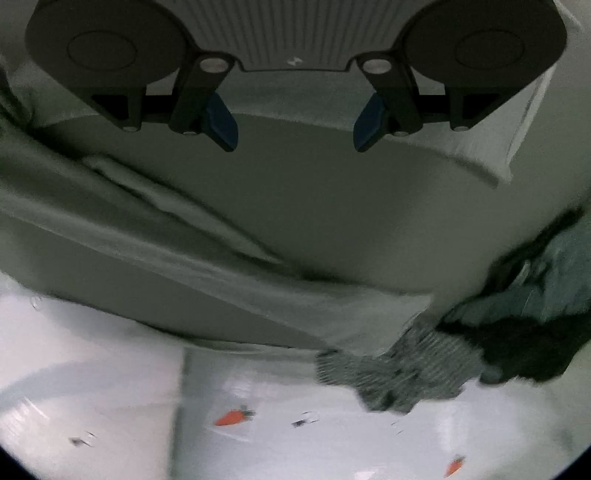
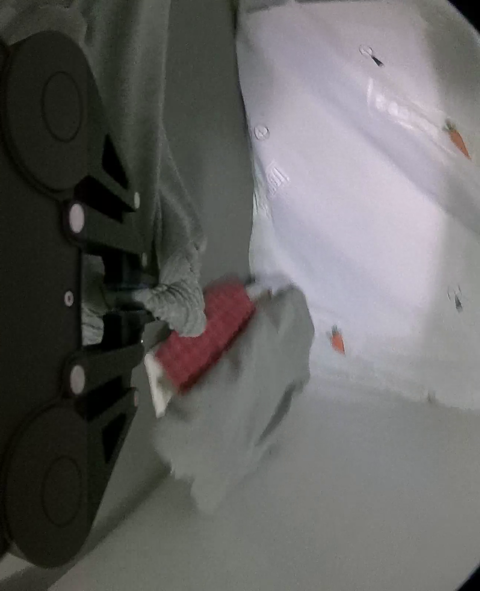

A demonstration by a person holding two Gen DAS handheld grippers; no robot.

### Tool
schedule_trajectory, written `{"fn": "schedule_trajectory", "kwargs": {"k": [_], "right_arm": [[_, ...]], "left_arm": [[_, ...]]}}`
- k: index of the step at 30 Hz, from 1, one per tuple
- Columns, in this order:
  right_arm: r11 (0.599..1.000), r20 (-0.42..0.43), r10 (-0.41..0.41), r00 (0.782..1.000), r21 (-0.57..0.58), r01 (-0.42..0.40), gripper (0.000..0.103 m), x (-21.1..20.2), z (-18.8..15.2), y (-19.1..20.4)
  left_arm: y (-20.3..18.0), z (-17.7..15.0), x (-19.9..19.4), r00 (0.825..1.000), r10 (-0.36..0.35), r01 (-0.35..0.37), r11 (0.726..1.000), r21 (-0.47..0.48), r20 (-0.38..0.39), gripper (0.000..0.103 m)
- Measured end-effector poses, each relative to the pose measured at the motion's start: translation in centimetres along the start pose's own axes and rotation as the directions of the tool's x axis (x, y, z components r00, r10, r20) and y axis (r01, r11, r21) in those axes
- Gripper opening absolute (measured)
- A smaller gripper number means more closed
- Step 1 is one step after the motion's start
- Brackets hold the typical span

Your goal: Fold clothes

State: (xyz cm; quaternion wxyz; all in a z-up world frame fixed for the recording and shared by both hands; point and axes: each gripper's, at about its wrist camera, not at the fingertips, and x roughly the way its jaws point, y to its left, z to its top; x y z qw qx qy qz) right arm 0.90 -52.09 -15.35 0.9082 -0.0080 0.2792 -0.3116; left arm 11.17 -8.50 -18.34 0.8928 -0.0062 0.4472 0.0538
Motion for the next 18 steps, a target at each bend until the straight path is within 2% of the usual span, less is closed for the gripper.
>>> {"fn": "schedule_trajectory", "kwargs": {"k": [3,4,6,7,8,9,12,14,16,18], "right_arm": [[0.986,-0.161,-0.066,0.985,-0.159,0.040,0.022,2.1,-2.7,1.6],[0.975,-0.182,-0.081,0.980,-0.220,0.040,0.026,2.3,-3.3,2.3],[0.959,-0.151,-0.101,0.983,-0.279,0.055,0.055,1.4,-3.5,3.5],[0.962,-0.129,-0.097,0.987,-0.266,0.060,0.062,0.8,-3.4,3.8],[0.969,-0.112,-0.087,0.990,-0.239,0.058,0.073,0.3,-3.2,3.9],[0.979,-0.109,-0.067,0.992,-0.200,0.044,0.076,0.1,-3.0,4.0],[0.999,-0.124,0.001,0.992,-0.053,-0.008,0.080,0.2,-1.9,4.1],[0.998,-0.140,0.037,0.989,0.062,-0.029,0.082,0.3,-1.2,4.4],[0.979,-0.159,0.093,0.983,0.195,-0.061,0.082,0.6,-0.5,4.6],[0.921,-0.184,0.161,0.970,0.380,-0.081,0.082,1.0,-0.7,4.4]], "left_arm": [[1.1,0.1,0.2,0.999,0.031,-0.032,0.999,-0.038,-0.012,0.070],[1.3,0.2,0.0,0.999,0.043,-0.043,0.998,-0.038,-0.003,0.070],[1.9,0.3,-0.3,0.999,0.050,-0.050,0.998,-0.050,0.003,0.070],[2.2,0.4,-0.4,0.999,0.049,-0.049,0.997,-0.058,0.004,0.070],[2.5,0.5,-0.5,0.999,0.048,-0.048,0.997,-0.067,0.005,0.070],[2.8,0.5,-0.7,0.999,0.047,-0.047,0.996,-0.075,0.005,0.070],[3.9,0.9,-0.8,0.999,0.046,-0.045,0.995,-0.094,0.006,0.070],[4.7,1.4,-0.8,0.999,0.035,-0.034,0.993,-0.109,0.008,0.070],[5.8,2.1,-0.5,1.000,0.021,-0.020,0.990,-0.139,0.003,0.070],[7.0,3.0,0.0,1.000,0.005,-0.006,0.984,-0.177,-0.004,0.070]]}}
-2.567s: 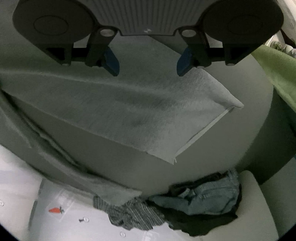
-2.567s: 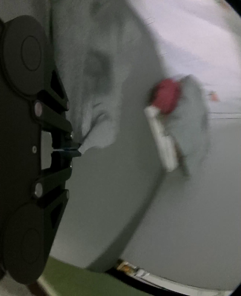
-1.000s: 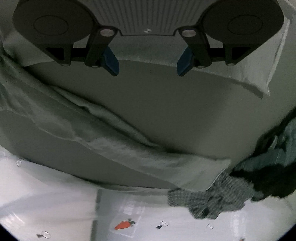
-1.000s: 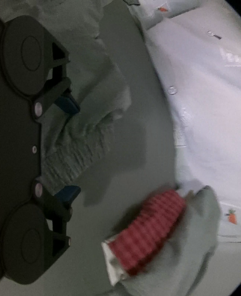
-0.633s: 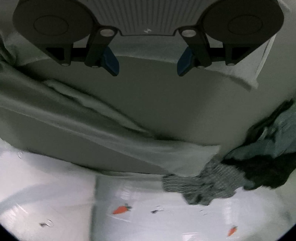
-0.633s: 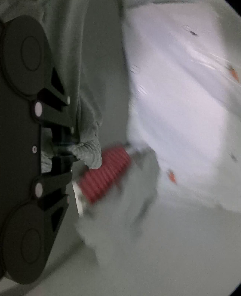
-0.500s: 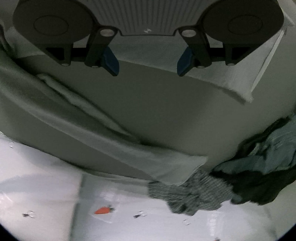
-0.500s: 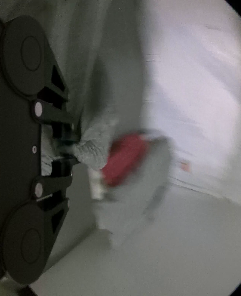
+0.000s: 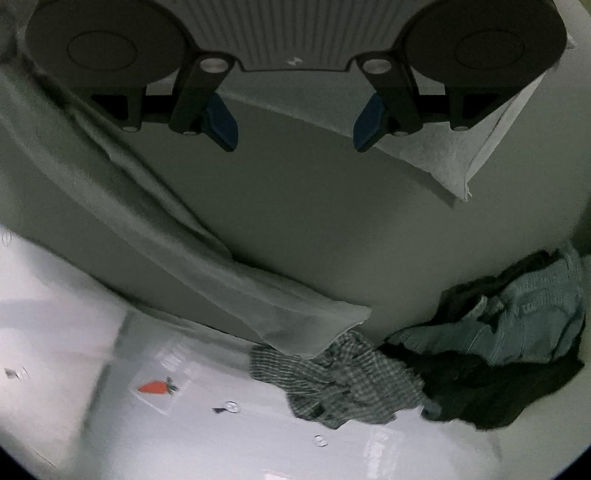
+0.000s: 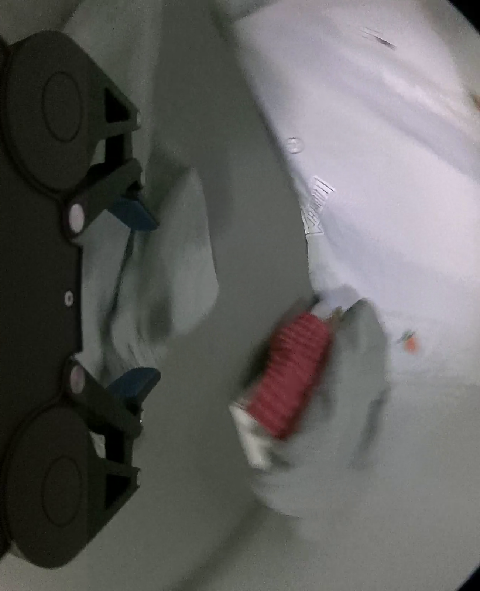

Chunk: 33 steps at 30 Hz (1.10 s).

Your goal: Fold clothes

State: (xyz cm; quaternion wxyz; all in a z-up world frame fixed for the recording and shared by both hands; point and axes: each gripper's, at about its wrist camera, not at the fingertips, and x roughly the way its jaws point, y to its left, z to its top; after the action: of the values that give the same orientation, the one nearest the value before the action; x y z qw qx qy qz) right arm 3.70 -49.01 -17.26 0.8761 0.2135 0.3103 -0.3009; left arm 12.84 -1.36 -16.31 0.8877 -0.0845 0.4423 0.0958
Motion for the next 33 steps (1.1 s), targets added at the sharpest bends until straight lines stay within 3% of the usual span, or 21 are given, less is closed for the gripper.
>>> {"fn": "schedule_trajectory", "kwargs": {"k": [1,3,5,7,11,14,17,21,30,33], "right_arm": [[0.992,-0.028,0.040,0.999,0.121,-0.036,0.082,0.3,-0.5,-0.3],[0.919,-0.072,0.139,0.988,0.381,-0.102,0.082,0.9,-2.0,-0.8],[0.775,-0.087,0.245,0.966,0.616,-0.141,0.082,1.5,-3.5,-1.3],[0.594,-0.077,0.337,0.938,0.790,-0.149,0.082,2.1,-5.3,-1.3],[0.372,-0.040,0.397,0.917,0.920,-0.121,0.072,2.7,-9.5,2.4],[0.264,-0.011,0.394,0.919,0.959,-0.102,0.065,2.8,-11.8,6.0],[0.271,-0.054,0.365,0.930,0.961,-0.051,0.057,2.6,-12.4,9.3],[0.284,-0.143,0.369,0.919,0.958,0.035,0.056,2.0,-13.0,12.5],[0.409,-0.330,0.308,0.893,0.893,0.189,0.056,1.8,-12.2,15.8],[0.367,-0.341,0.338,0.877,0.906,0.210,0.056,1.8,-12.6,16.1]], "left_arm": [[0.5,0.6,0.3,1.000,-0.008,0.008,1.000,-0.020,-0.004,0.070],[1.7,2.1,0.9,0.999,-0.031,0.031,0.998,-0.060,-0.010,0.070],[2.8,3.8,1.9,0.998,-0.059,0.057,0.994,-0.098,-0.015,0.070],[3.9,5.7,3.4,0.997,-0.080,0.077,0.989,-0.124,-0.021,0.070],[5.7,9.6,7.2,0.993,-0.109,0.101,0.982,-0.161,-0.043,0.070],[6.5,12.4,10.5,0.991,-0.119,0.107,0.980,-0.167,-0.059,0.070],[7.3,14.8,13.8,0.989,-0.123,0.106,0.978,-0.180,-0.086,0.070],[8.1,17.4,17.5,0.986,-0.128,0.103,0.970,-0.220,-0.105,0.070],[8.2,20.0,20.9,0.990,-0.117,0.090,0.955,-0.283,-0.079,0.079],[8.0,20.0,20.8,0.991,-0.112,0.088,0.956,-0.280,-0.073,0.080]]}}
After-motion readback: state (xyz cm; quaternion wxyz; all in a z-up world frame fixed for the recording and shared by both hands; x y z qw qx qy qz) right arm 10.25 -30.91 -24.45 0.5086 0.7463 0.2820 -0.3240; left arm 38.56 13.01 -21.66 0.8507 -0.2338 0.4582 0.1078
